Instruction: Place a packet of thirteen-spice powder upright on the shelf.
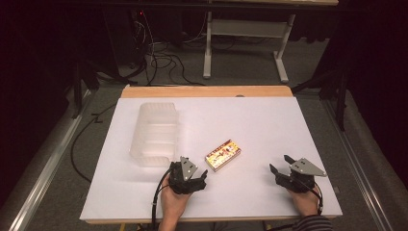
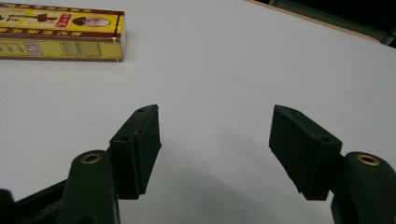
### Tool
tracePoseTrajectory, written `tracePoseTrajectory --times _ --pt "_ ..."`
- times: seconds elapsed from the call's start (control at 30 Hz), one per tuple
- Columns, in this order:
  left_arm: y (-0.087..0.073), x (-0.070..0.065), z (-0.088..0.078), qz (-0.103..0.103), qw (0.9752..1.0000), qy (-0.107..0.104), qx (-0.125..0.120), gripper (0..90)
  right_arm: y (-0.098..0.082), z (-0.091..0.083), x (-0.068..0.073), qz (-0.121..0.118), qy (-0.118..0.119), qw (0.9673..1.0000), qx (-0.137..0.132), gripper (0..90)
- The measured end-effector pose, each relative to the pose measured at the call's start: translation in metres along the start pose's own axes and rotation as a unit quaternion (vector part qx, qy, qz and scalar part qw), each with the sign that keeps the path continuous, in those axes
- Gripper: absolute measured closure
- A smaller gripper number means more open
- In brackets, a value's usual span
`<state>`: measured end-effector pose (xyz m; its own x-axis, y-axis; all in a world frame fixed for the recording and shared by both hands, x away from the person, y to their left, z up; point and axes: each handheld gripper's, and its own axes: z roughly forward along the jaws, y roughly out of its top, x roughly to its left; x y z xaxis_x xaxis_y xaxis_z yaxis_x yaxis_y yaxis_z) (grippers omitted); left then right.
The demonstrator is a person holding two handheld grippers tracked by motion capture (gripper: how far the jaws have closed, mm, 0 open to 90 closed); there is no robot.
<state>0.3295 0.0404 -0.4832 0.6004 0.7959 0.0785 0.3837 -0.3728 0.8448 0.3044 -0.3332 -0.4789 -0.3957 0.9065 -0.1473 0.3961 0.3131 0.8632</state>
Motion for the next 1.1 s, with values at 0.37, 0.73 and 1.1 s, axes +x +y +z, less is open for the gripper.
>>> tracePoseTrajectory --times 0.37,0.73,1.1 --pt "0.000 0.000 0.000 0.000 1.0000 -0.005 -0.001 21.3 0.000 0.000 0.000 0.000 -0.002 1.0000 0.001 34.1" --pt "0.001 0.003 0.001 -0.011 0.9998 -0.015 0.004 20.1 0.000 -0.001 -0.001 0.004 -0.004 1.0000 -0.003 34.1" --pt "0.011 -0.002 -0.001 -0.011 0.9993 -0.036 -0.003 21.0 0.000 -0.001 -0.001 0.003 -0.001 1.0000 -0.004 33.9"
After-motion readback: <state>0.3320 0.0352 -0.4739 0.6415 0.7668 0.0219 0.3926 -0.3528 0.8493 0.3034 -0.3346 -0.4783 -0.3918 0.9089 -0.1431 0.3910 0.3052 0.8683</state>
